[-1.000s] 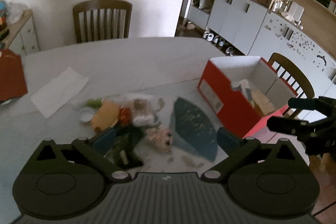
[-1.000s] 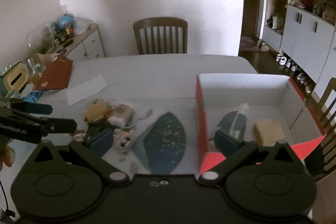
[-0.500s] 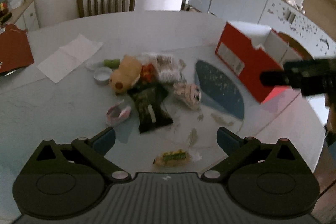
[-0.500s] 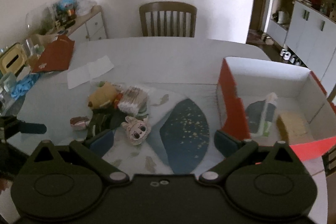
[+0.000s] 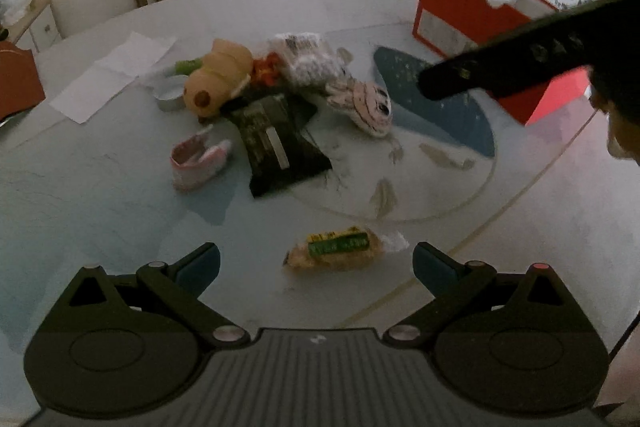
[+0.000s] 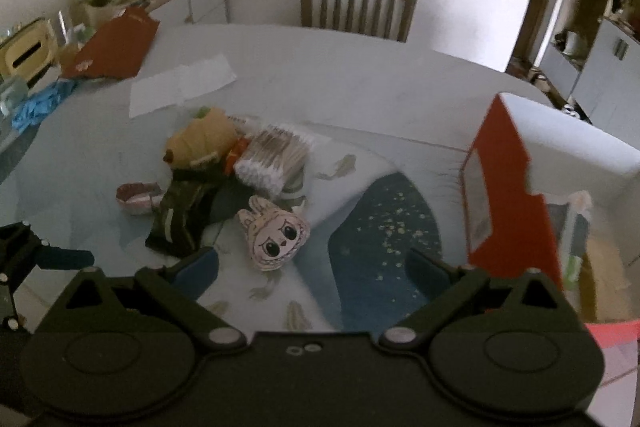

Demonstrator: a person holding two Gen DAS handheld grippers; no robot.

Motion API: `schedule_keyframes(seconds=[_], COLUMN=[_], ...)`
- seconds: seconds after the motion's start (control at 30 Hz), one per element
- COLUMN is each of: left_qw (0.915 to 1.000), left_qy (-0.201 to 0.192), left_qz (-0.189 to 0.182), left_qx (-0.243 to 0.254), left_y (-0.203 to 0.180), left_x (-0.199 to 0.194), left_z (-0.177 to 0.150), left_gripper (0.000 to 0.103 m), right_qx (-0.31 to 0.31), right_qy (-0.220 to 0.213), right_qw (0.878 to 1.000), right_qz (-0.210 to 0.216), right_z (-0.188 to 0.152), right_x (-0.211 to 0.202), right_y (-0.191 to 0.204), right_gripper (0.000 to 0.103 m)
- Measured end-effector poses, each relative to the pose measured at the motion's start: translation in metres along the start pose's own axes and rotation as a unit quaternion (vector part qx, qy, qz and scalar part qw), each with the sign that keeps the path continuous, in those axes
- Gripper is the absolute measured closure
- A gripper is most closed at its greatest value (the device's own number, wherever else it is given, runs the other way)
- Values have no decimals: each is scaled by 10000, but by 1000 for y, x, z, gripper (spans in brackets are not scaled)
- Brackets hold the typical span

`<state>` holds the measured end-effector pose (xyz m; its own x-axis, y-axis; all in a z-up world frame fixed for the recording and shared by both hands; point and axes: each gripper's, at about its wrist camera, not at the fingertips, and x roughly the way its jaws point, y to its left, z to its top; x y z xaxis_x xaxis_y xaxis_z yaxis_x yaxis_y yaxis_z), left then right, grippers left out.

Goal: Organize objects
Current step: 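Grasp the snack bar with the left tool while the right tool grasps the bunny doll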

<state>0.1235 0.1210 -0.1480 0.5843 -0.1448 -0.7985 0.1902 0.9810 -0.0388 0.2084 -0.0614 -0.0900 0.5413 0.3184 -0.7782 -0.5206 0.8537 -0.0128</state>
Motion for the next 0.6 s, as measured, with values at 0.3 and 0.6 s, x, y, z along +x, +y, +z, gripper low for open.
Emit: schedule_keyframes(seconds=[0.3, 0.6], left_qw=[9998, 9990], left_qy=[-30, -108], left_qz=[198, 401], left_qx=[-81, -169], left_y=[-7, -9], left_x=[11, 11], left_z=[-7, -9], left_gripper=[0, 1], right_qx=[-278, -516], right_qy=[274, 440], right_qw=[9991, 9976], right_qz=[140, 162], right_z=[4, 5], right_x=[38, 64], right_y=[6, 13], right_gripper=[13, 26])
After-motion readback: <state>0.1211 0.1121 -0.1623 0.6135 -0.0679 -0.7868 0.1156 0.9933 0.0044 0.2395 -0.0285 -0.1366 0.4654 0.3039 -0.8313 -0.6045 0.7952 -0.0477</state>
